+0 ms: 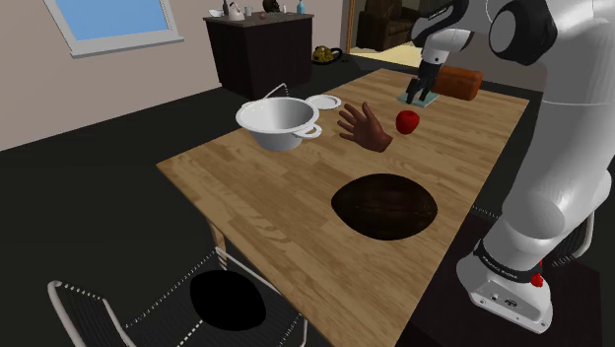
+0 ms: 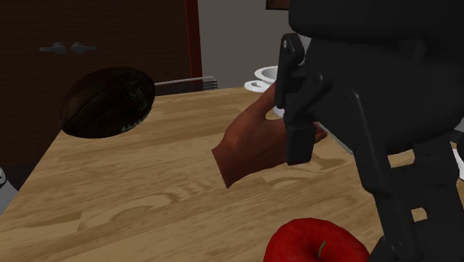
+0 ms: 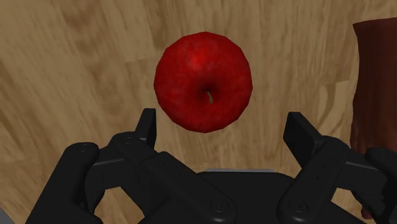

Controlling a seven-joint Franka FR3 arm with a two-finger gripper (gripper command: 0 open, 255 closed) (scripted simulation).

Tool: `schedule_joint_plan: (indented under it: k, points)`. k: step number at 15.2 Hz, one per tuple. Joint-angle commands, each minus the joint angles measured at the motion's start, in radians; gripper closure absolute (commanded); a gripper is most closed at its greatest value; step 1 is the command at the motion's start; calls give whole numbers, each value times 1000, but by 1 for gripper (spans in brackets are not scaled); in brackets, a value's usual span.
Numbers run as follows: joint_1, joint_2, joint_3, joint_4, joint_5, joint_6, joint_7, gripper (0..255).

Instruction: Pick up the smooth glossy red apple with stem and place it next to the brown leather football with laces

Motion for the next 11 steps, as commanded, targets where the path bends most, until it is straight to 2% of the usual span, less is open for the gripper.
schedule_joint_plan:
  k: [1,6,11]
  points:
    - [-5,17,4,-6,13,20,-10,0]
    - [-5,41,13,-37,32,70,-22,0]
    - [-5,41,13,-37,32,70,-22,0]
